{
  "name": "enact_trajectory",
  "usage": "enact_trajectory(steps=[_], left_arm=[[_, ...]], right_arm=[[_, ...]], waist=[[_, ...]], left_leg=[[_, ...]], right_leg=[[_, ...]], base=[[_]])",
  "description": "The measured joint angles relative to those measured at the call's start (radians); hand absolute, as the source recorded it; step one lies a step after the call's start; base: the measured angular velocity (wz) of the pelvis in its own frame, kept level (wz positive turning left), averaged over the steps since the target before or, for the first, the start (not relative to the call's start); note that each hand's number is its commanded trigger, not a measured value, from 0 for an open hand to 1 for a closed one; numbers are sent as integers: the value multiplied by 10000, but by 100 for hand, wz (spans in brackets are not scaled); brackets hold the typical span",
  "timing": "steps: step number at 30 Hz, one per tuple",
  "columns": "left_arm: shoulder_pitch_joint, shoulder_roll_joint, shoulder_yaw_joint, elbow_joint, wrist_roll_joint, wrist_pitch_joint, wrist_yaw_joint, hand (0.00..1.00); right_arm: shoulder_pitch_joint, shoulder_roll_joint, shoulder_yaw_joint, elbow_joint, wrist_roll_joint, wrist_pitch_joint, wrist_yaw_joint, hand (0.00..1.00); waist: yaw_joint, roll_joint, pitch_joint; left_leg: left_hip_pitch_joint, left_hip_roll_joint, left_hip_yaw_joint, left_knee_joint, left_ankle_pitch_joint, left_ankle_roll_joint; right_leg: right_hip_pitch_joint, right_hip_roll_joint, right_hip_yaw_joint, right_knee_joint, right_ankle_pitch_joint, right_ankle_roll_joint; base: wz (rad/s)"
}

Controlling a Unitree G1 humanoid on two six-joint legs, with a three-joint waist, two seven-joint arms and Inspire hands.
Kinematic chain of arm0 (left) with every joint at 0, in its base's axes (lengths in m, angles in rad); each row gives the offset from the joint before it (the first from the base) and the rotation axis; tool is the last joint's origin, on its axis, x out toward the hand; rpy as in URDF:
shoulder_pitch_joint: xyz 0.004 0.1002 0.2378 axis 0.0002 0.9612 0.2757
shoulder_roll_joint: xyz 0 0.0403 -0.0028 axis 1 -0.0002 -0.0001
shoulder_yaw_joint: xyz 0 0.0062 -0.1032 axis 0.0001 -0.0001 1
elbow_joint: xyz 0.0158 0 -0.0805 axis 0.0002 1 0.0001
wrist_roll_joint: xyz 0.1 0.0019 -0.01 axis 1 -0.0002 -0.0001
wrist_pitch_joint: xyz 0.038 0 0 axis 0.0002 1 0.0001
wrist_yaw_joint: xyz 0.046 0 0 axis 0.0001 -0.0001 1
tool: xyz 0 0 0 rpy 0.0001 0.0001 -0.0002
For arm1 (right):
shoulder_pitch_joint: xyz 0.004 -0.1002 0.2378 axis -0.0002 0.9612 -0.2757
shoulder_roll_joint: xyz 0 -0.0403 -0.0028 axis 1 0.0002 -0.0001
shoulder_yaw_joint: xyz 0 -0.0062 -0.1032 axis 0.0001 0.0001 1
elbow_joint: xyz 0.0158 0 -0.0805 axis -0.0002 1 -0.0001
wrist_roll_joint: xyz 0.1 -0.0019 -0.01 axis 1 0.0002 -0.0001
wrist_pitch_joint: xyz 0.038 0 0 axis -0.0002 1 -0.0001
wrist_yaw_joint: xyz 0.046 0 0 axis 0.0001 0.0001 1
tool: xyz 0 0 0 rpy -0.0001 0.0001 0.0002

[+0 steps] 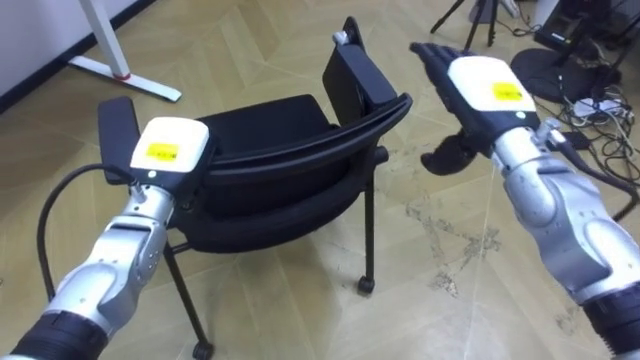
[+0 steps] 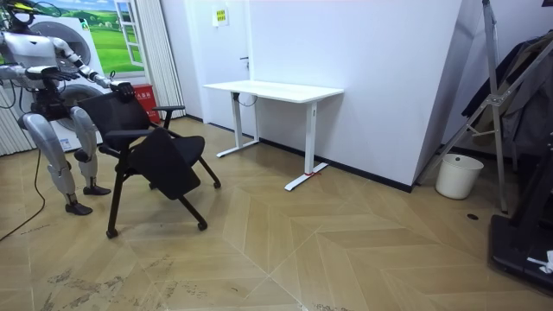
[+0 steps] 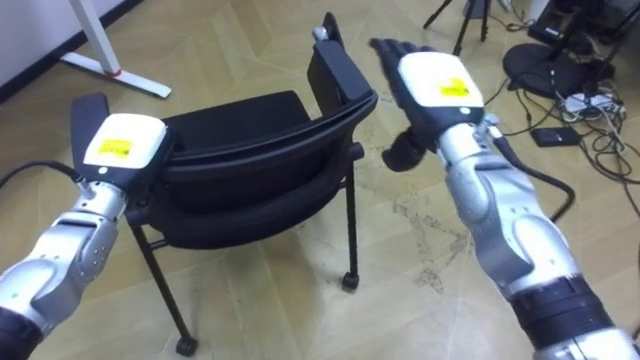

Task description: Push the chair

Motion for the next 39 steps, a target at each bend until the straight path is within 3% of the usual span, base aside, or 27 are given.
enact_trajectory(steps=[5, 13, 21, 31, 39], left_arm=[[-108, -82, -14, -70, 309, -85, -77, 100], [-134, -120, -16, -45, 347, -116, -81, 100], [-153, -142, -39, -61, 393, -121, -82, 100], [-243, -228, -146, -24, 507, -262, -121, 100], [-510, -507, -166, 324, 651, -468, -115, 100]], right_arm=[[-120, 1, 12, -2, -279, -16, 42, 0], [-527, 137, 91, -5, -408, -9, 67, 0], [-702, 427, 740, -6, -642, -56, 260, 0], [-709, 465, 807, -5, -692, -246, 406, 0], [-709, 626, 974, 9, -1183, -238, 626, 0]], waist=[[188, -131, 32], [236, -140, 36], [268, -159, 48], [278, -162, 58], [275, -110, 107]], left_leg=[[-7, -2, -70, -1, 0, 0], [-1, -3, -91, -11, 0, 0], [7, -5, -103, -8, 0, 0], [29, 49, -395, -13, 0, -1], [-24, 26, -624, 1, 1, -3]], right_leg=[[15, -3, -22, -2, 0, 0], [17, -9, -37, 11, -1, 0], [31, -4, -58, -2, -1, 0], [277, -22, -329, -189, 1, -4], [494, -118, -582, -440, -6, -3]], base=[[1], [0], [0], [9], [10]])
